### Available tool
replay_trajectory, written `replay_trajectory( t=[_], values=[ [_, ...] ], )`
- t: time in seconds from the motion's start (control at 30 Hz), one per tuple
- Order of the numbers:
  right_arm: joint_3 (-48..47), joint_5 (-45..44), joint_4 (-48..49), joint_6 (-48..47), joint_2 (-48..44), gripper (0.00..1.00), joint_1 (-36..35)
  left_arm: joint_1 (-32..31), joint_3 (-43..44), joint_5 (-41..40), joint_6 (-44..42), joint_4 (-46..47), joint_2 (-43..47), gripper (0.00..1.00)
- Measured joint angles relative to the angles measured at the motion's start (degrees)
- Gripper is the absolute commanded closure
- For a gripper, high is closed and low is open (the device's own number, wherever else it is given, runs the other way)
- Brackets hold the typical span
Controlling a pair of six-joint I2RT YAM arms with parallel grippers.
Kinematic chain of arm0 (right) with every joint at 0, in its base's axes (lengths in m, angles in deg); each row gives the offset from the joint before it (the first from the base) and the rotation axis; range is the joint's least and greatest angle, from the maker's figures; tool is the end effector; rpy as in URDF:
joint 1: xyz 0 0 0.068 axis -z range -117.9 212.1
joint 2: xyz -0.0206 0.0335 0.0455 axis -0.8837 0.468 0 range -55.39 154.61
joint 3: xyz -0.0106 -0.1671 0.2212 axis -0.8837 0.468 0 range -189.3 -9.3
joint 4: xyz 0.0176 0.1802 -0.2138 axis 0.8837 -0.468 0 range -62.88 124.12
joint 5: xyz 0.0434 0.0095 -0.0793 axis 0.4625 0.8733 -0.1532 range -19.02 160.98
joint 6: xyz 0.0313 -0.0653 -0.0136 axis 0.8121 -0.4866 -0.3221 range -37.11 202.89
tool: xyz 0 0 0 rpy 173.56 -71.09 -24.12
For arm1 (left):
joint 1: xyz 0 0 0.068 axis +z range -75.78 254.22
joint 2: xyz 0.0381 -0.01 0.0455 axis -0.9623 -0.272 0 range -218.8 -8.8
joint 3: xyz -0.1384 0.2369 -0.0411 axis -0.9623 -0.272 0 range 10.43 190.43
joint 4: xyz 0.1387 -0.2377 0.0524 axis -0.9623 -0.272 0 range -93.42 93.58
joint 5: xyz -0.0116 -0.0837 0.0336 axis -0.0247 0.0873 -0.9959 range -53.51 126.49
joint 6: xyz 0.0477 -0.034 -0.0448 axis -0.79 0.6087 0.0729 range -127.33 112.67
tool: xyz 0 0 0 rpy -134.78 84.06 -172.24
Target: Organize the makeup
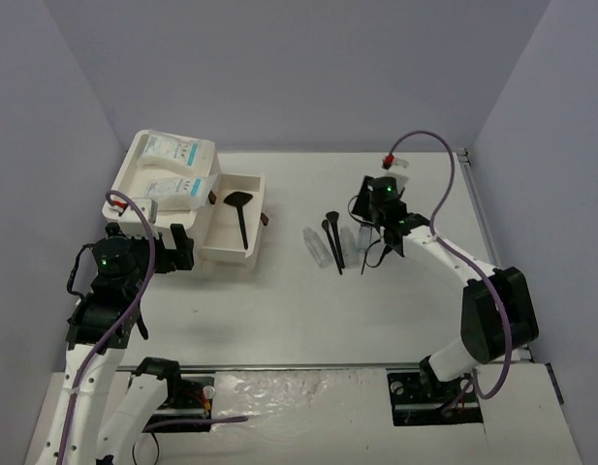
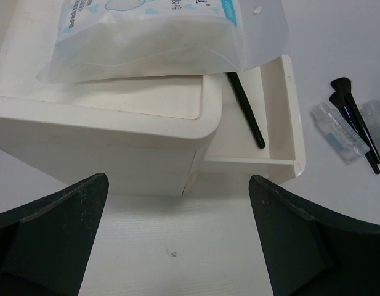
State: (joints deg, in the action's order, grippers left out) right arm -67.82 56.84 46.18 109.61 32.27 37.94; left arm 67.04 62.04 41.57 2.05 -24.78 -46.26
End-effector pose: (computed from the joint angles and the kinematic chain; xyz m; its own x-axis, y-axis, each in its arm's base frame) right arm 0.3688 0.1488 0.2662 -0.3221 0.3334 -0.8860 -0.0436 0.9297 0.3657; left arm 0.1780 -0.0278 0.3667 -0.2743 -0.1290 -0.9529 0.1672 0.9695 -0.1794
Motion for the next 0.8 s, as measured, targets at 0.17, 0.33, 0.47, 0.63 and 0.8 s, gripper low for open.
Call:
replay_trajectory(
  t=[0.17, 0.33, 0.47, 0.63, 0.8],
  values=[
    [8.16, 3.54, -3.32, -0.80, -1.22, 0.54, 10.62, 0.00, -0.02, 0.03, 0.00, -0.02, -0.38, 0.03],
    [12.00, 7.84, -4.31, -1.41, -1.19, 0.54, 11.69, -0.13, -0.02, 0.14, 0.00, -0.02, -0.79, 0.03],
    [13.50, 9.78, -4.33, -1.63, -1.19, 0.54, 10.74, -0.27, 0.00, 0.52, 0.00, -0.02, -1.03, 0.03],
    [14.10, 9.85, -4.40, -1.81, -1.05, 0.54, 7.57, -0.33, 0.00, 0.69, 0.00, -0.02, -1.17, 0.03],
    [14.10, 8.85, -4.30, -1.44, 1.22, 0.54, 3.07, -0.33, 0.00, 0.75, 0.00, -0.02, -1.17, 0.03]
  ],
)
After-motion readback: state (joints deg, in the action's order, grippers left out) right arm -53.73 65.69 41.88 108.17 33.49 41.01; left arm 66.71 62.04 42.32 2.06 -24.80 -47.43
